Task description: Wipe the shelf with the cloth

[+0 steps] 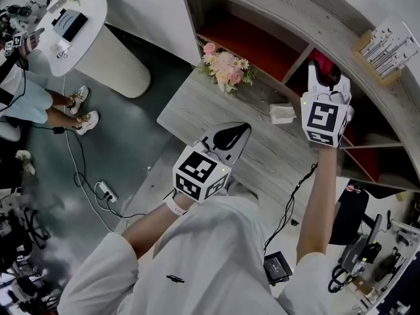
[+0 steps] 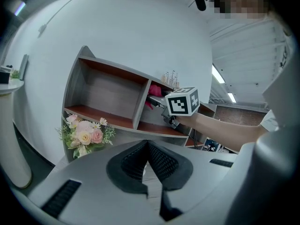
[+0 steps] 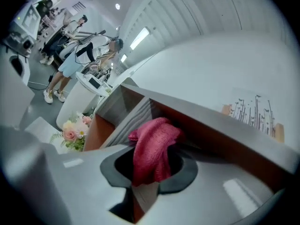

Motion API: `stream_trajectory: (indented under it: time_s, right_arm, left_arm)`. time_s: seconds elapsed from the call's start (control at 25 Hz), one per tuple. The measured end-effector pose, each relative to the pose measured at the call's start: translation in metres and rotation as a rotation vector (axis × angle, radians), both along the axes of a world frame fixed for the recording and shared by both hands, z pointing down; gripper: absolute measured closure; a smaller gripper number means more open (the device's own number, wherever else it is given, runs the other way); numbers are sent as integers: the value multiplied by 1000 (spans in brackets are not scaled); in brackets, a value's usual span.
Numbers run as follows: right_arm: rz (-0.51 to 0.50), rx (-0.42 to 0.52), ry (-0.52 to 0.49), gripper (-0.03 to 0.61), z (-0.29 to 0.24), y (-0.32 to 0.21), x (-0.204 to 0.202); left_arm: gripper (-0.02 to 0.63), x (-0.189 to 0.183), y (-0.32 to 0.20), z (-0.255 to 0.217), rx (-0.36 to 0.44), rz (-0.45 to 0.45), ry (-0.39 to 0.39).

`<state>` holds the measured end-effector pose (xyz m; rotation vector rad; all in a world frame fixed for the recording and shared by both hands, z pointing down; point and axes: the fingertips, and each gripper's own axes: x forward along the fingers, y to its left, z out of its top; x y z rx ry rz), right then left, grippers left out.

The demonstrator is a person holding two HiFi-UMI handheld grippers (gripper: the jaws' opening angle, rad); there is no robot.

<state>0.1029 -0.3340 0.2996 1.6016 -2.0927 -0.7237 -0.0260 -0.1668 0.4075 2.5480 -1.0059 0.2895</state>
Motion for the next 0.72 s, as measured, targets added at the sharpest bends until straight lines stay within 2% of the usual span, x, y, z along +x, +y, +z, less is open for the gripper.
stream_trajectory:
  time_s: [0.2,0.48,0.6,0.72]
  right_arm:
    - [-39,-152,57,485,48,1,-2]
    - [-62,-412,271,483,127,1,-2]
    - [-73,-477,294,483,142,-1,0]
    - [-51,-504,258,483,144,-11,5]
  left_arm:
    - [612,6,1,3,-4,16,1]
    - [611,8,2,5,-6,18,-3]
    - [612,6,2,6,-6,11,-4]
    - [612,5,4,6,-8,8,-8]
